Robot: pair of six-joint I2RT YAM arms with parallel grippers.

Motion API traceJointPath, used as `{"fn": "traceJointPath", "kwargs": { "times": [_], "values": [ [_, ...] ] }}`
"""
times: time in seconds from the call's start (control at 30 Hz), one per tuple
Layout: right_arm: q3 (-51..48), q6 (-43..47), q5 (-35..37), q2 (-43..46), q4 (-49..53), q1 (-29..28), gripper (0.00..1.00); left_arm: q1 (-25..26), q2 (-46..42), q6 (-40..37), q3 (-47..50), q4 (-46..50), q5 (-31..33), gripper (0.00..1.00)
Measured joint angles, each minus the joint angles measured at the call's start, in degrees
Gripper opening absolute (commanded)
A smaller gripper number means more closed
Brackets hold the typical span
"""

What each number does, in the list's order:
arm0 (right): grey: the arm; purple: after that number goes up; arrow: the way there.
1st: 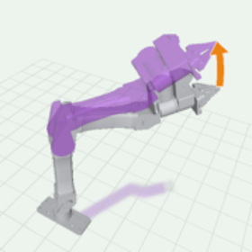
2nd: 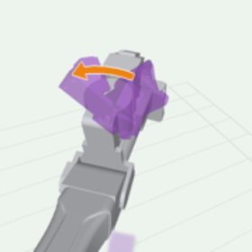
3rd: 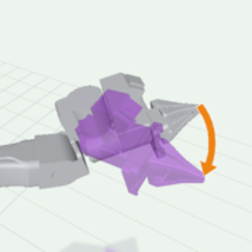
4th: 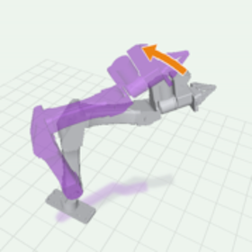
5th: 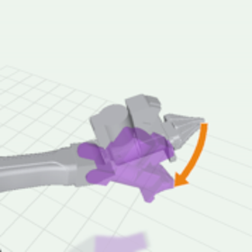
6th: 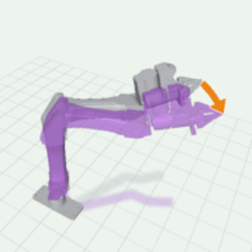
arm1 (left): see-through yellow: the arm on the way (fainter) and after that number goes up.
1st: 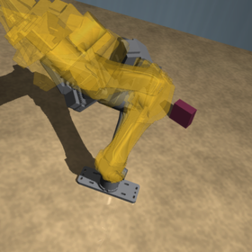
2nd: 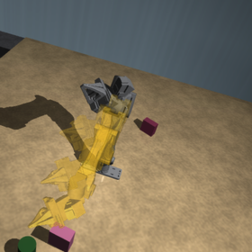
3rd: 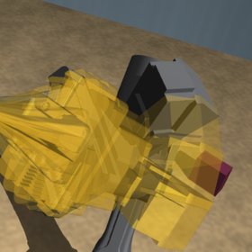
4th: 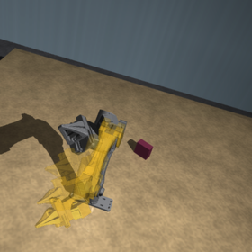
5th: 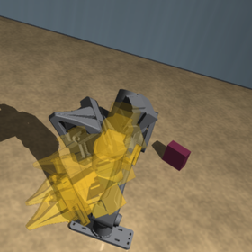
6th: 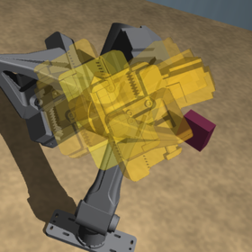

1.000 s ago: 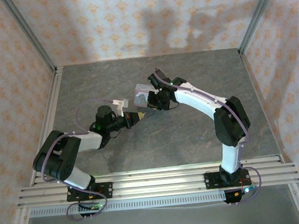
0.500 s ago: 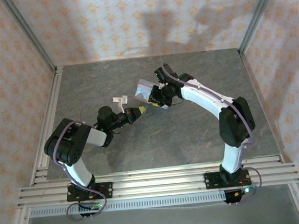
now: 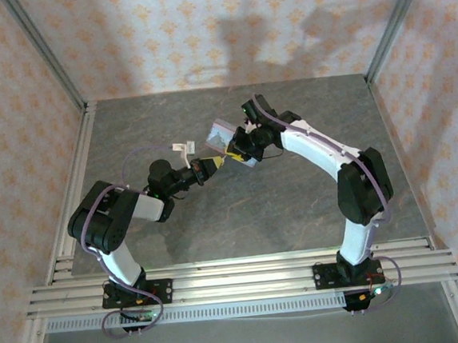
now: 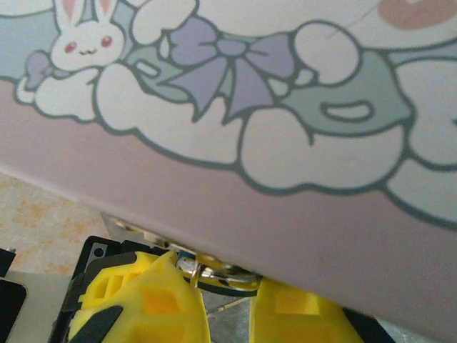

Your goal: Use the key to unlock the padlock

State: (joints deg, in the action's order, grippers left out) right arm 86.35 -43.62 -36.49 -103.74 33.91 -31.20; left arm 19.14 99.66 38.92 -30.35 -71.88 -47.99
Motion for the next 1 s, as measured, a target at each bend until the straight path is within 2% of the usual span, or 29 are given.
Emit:
{"fn": "traceJointPath", "kwargs": {
  "times": [1.0],
  "values": [
    [-0.2,-2.7,-5.8,0.2,-3.2,2.1,0.0,0.0,2.8,-4.4,-2.5,-0.9,0.4,0.0]
  ]
}}
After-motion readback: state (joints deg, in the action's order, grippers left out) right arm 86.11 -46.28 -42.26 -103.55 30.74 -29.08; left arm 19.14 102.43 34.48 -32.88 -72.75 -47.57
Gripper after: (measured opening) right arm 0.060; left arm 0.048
